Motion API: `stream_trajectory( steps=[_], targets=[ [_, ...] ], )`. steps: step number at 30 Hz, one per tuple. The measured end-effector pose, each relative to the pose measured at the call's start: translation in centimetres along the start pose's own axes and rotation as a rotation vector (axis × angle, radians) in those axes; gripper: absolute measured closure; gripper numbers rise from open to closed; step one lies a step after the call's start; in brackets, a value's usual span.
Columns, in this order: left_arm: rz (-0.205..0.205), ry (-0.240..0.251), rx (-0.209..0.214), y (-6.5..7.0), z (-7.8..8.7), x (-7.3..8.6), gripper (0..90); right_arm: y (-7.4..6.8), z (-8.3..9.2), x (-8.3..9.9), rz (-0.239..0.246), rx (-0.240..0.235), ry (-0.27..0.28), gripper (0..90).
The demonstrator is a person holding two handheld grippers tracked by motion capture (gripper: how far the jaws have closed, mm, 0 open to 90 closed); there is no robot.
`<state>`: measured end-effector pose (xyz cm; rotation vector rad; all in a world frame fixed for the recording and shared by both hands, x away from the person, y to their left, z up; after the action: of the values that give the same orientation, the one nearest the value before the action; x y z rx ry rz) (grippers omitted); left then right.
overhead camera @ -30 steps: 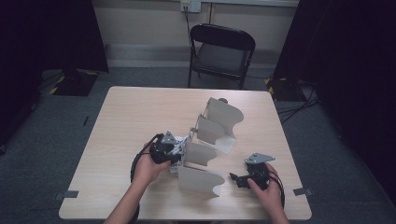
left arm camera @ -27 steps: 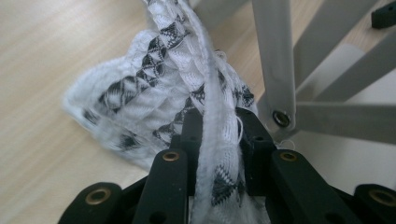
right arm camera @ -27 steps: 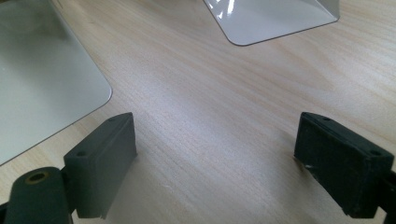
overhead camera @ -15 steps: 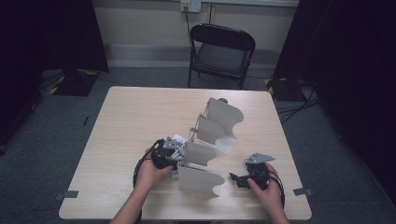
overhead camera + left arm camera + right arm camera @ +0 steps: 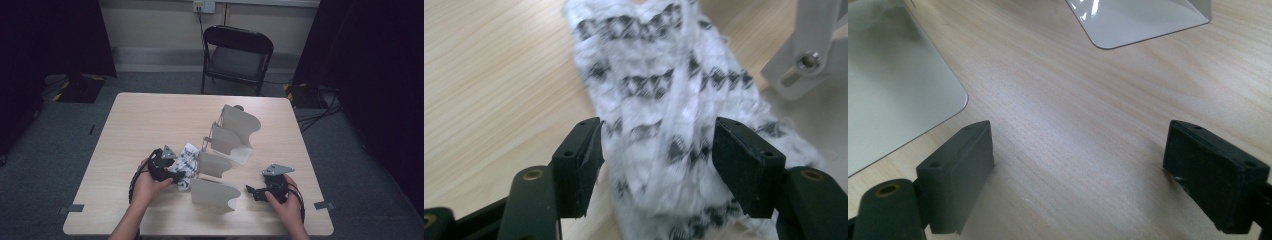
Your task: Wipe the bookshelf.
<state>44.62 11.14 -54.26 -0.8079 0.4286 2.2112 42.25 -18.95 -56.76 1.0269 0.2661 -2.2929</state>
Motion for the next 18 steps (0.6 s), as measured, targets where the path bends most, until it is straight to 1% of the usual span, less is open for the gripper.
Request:
stream_trajectory(
  steps=[2,3,4,5,7,9,11,12,13,15,16,17,18],
  targets=[
    [0.003,-0.004,0.001,-0.2,0.2,0.2,38.6,0.0,0.0,0.0,0.0,0.0,0.0,12.3],
    [0.011,0.008,0.011,-0.1,0.2,0.1,40.1,0.0,0.0,0.0,0.0,0.0,0.0,12.3],
    [0.014,0.018,0.012,0.0,0.1,-0.1,41.0,0.0,0.0,0.0,0.0,0.0,0.0,12.3],
    [0.016,0.025,0.02,0.3,0.0,-0.3,40.9,0.0,0.0,0.0,0.0,-0.001,-0.001,12.3],
    [0.011,0.062,0.04,1.0,-0.5,-1.1,39.0,0.0,0.0,0.0,0.0,-0.001,-0.001,12.3],
    [0.023,0.062,0.055,1.5,-1.2,-1.2,36.4,0.0,0.0,0.0,0.0,-0.001,-0.001,12.3],
    [0.022,0.042,0.043,1.3,-2.1,-0.8,36.1,0.0,0.0,0.0,0.0,0.0,0.0,12.3],
    [0.04,0.039,0.054,1.3,-2.4,-0.6,36.3,0.0,0.0,0.0,0.0,0.0,0.0,12.3],
    [0.053,0.055,0.052,1.2,-2.6,-0.5,37.7,0.0,0.0,0.0,0.0,0.0,0.0,12.2],
    [0.055,0.054,0.06,1.3,-2.6,-0.5,42.1,0.0,0.0,0.0,0.0,0.0,0.0,12.3],
    [0.062,0.055,0.069,1.4,-2.6,-0.6,48.7,0.0,0.0,0.0,0.0,0.0,0.0,12.3],
    [0.066,0.054,0.08,1.4,-2.6,-0.7,53.4,0.0,0.0,0.0,0.0,0.0,0.0,12.3],
    [0.09,0.053,0.106,1.7,-2.6,-0.7,64.5,0.0,0.0,0.0,0.0,0.0,0.0,12.3]
  ],
)
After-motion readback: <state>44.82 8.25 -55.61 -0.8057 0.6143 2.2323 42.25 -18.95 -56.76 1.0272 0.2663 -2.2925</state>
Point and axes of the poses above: each handheld gripper's, and its own axes: z roughly backward along the jaws, x roughly out of its underside, y roughly to its right, the point moved 10 cm from there along -z, roughly forward along the jaws, and after that the axes turned 5 degrees about x, right-handed, at the moved point
